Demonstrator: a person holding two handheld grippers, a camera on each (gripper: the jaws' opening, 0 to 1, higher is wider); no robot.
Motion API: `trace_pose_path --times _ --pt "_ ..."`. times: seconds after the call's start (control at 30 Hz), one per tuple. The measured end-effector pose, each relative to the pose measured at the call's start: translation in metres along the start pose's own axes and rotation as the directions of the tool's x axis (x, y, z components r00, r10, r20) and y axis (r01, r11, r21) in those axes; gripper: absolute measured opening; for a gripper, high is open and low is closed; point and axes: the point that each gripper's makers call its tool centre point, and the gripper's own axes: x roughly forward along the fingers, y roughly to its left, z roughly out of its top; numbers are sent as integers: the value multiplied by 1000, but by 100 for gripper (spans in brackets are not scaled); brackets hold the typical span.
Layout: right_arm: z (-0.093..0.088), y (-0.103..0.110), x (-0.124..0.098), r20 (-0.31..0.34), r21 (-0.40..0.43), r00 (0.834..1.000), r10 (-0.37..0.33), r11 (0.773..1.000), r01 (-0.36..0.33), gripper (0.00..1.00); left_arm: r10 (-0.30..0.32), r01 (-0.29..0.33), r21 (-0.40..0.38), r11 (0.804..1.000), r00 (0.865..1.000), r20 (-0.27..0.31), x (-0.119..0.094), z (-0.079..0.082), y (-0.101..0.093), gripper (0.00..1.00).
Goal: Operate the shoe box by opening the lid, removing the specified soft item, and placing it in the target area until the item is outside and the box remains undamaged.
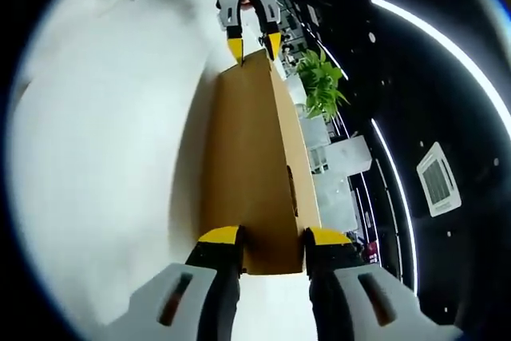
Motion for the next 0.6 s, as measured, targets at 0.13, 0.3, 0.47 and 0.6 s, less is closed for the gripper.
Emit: trace_pose_path --times 0.13,0.3,0.47,0.6 --pt "0 0 0 1 0 1000 -2 1000 2 31 6 -6 0 1000 1000 -1 0 0 0 33" --pt "0 0 0 3 3 1000 -4 1000 4 31 2 -2 1 1000 1000 1 0 1 0 33" --pt "0 0 0 -2 -2 1000 -1 1000 1 30 4 -4 6 1000 1000 -4 0 0 0 32" --pt "-1 0 0 2 5 1000 1 1000 -1 30 10 -10 7 1000 1000 -8 0 0 0 32"
